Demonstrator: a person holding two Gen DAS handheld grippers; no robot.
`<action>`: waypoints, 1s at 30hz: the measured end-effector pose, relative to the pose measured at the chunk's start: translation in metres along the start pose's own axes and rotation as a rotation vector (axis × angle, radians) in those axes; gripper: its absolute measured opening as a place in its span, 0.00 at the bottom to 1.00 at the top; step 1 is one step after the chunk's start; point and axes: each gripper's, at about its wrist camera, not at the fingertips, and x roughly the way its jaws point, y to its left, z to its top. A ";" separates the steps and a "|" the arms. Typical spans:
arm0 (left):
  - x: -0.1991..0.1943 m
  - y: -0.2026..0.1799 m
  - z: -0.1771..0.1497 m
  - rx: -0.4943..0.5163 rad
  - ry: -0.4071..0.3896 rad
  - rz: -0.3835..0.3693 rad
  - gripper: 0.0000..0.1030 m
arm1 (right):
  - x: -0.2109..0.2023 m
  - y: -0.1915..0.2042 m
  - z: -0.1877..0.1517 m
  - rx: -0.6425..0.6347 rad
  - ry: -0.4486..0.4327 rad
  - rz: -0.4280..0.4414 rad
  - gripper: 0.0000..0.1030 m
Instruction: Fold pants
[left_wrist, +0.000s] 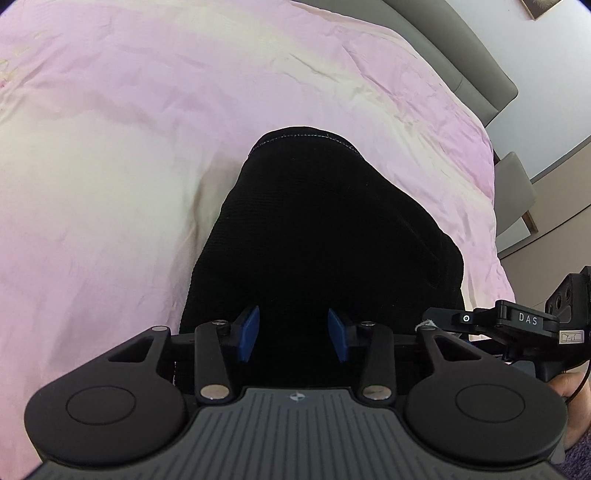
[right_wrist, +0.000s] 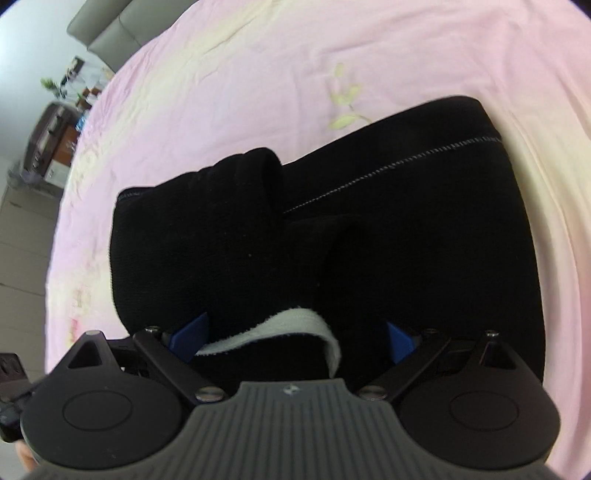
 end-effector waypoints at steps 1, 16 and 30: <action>0.001 0.000 0.001 0.006 0.002 0.003 0.44 | 0.004 0.004 0.001 -0.016 0.003 -0.008 0.87; -0.027 -0.006 0.003 0.008 -0.047 0.033 0.45 | -0.048 0.123 -0.004 -0.421 -0.135 -0.186 0.24; -0.061 -0.027 0.027 0.088 -0.137 0.048 0.45 | -0.134 0.136 0.030 -0.379 -0.245 -0.105 0.21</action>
